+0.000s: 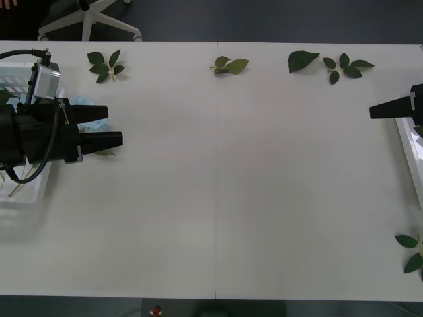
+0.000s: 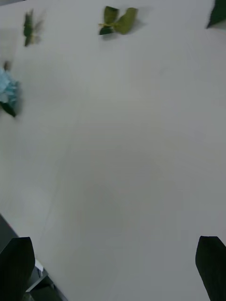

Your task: Put the red flowers into the right box and the blue flowers into the left box

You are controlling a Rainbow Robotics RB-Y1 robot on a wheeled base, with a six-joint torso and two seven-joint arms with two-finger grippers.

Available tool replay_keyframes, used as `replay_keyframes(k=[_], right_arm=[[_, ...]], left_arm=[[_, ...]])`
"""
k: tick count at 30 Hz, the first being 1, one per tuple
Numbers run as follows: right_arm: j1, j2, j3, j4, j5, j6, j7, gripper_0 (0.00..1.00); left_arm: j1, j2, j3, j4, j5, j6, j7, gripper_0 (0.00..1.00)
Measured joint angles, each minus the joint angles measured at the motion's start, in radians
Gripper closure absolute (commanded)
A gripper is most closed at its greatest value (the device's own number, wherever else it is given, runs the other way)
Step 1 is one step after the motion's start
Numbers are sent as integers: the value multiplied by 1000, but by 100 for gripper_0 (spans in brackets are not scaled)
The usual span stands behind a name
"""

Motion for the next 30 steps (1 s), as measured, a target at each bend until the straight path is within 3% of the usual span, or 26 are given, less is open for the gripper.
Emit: replay_keyframes(k=[4,9,16,30], right_arm=[[75,-9,-37,-89,-114,-14,160,0],[192,-10,-81,-273,-167,-185,388,0],[336,-15,-82,-507,-127,-377,412,0],[369,-29,-81,-585,-32,-409,451,0]], left_arm=[[0,0,0,0,0,0,0,11],[0,0,0,0,0,0,0,11],[0,0,0,0,0,0,0,11],[0,0,0,0,0,0,0,11]])
